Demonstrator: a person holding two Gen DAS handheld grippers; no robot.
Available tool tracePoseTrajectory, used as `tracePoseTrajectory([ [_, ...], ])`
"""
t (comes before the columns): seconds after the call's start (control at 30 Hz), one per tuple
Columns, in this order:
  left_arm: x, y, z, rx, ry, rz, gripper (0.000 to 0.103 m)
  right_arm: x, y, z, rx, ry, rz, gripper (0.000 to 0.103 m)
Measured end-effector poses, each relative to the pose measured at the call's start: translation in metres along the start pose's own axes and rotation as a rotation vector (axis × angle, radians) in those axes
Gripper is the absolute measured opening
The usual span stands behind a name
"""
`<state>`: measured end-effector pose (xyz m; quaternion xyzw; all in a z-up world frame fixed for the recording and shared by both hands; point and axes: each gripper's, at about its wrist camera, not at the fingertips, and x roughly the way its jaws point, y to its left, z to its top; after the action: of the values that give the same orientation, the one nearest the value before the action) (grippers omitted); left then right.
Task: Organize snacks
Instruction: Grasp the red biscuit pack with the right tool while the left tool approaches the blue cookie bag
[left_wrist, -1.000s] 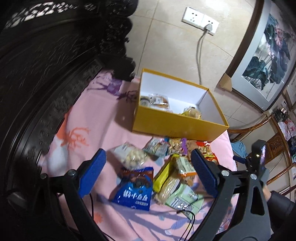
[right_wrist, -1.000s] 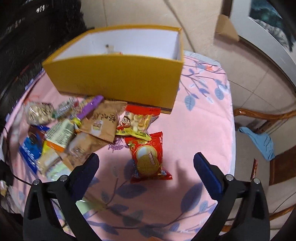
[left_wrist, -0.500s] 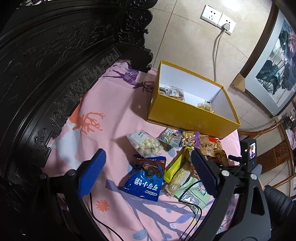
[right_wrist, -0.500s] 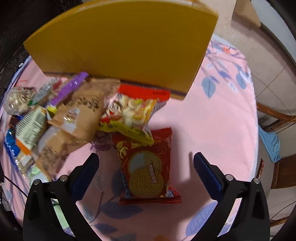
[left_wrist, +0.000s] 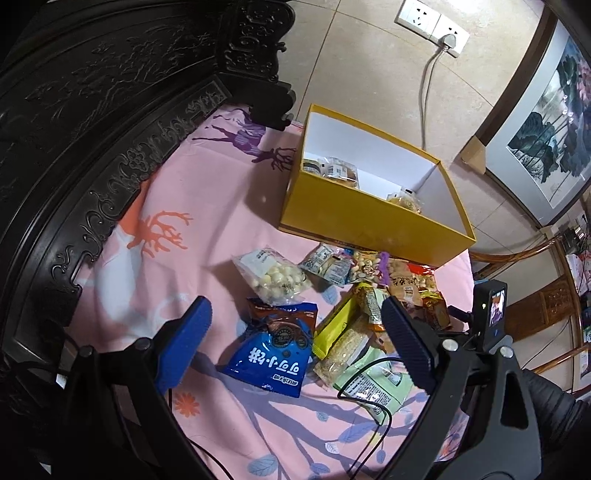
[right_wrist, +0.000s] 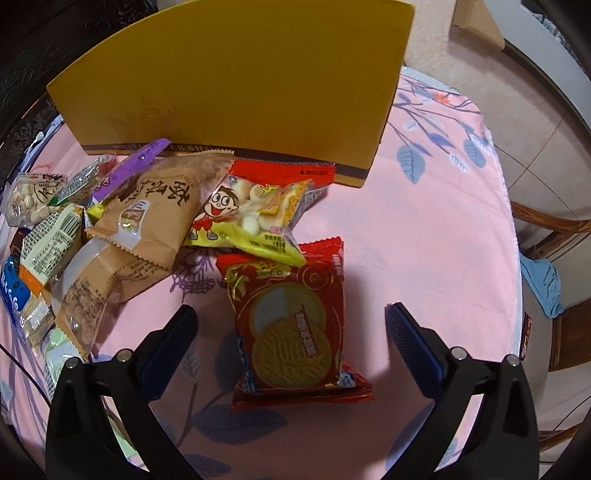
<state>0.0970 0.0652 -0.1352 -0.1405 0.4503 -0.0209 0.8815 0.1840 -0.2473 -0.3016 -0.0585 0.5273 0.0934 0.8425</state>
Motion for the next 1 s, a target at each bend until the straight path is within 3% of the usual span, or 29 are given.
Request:
tracePoseTrajectory([
  [0.2,0.009,-0.001,-0.008,0.053,0.028,0.035,0.097,0.001,0.002,0.007,0.032,0.025,-0.019,0.101],
  [0.23,0.009,0.0,-0.009,0.061,0.027,0.047,0.097,-0.001,0.005,0.007,0.017,0.014,-0.012,0.094],
  [0.3,0.012,0.006,-0.011,0.052,0.043,0.056,0.097,-0.008,0.014,0.008,-0.026,-0.01,0.005,0.067],
  [0.33,0.015,0.011,-0.011,0.037,0.055,0.062,0.097,-0.013,0.021,0.008,-0.046,-0.01,0.012,0.045],
  [0.43,0.024,0.021,-0.016,0.015,0.081,0.087,0.097,-0.017,0.029,0.004,-0.058,-0.013,0.011,0.045],
  [0.57,0.037,0.019,-0.024,0.083,0.107,0.119,0.097,-0.036,0.032,-0.01,0.001,-0.035,0.068,0.045],
  [0.83,0.096,0.015,-0.024,0.13,0.177,0.06,0.097,-0.073,0.046,-0.027,0.074,-0.09,0.153,0.045],
  [1.0,0.132,0.013,-0.034,0.157,0.257,0.084,0.097,-0.077,0.049,-0.032,0.112,-0.089,0.187,0.045],
])
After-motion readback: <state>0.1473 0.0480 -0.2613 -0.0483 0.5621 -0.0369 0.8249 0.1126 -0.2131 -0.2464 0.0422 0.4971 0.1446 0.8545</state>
